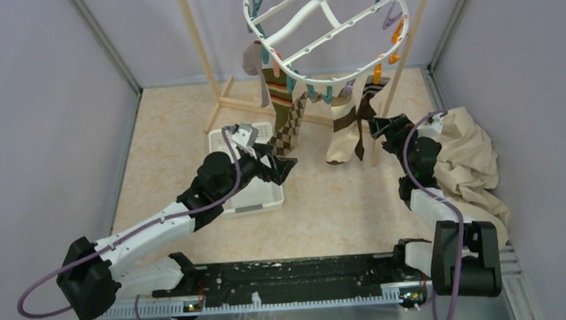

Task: Clip the socks to the hanger
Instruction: Move the hanger to the center of the board, then reset both arms

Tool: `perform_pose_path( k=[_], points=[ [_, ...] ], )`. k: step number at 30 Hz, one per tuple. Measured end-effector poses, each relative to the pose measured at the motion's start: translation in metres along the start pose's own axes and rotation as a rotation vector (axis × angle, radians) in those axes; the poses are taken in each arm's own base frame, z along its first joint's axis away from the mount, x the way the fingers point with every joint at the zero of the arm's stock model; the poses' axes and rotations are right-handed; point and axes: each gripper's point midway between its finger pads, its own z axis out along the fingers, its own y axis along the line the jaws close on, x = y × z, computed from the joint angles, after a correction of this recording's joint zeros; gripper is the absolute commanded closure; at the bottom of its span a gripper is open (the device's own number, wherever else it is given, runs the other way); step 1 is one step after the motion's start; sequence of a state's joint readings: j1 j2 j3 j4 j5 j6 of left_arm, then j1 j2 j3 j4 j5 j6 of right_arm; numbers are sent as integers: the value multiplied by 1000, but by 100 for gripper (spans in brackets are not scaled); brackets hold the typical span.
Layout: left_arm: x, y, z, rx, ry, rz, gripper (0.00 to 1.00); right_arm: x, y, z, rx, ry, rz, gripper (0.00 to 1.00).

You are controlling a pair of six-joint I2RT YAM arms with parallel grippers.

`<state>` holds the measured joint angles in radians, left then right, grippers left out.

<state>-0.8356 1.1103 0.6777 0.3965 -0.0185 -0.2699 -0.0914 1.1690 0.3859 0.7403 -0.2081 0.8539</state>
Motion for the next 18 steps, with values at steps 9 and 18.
perform_pose_path(
  k=[9, 18],
  points=[
    [-9, 6, 10, -55, 8, -16, 1, 0, 6, -18, -12, -1, -37, 5],
    [-38, 7, 15, -90, -45, 23, 1, 28, -19, -27, 40, 67, -16, 5]
  ],
)
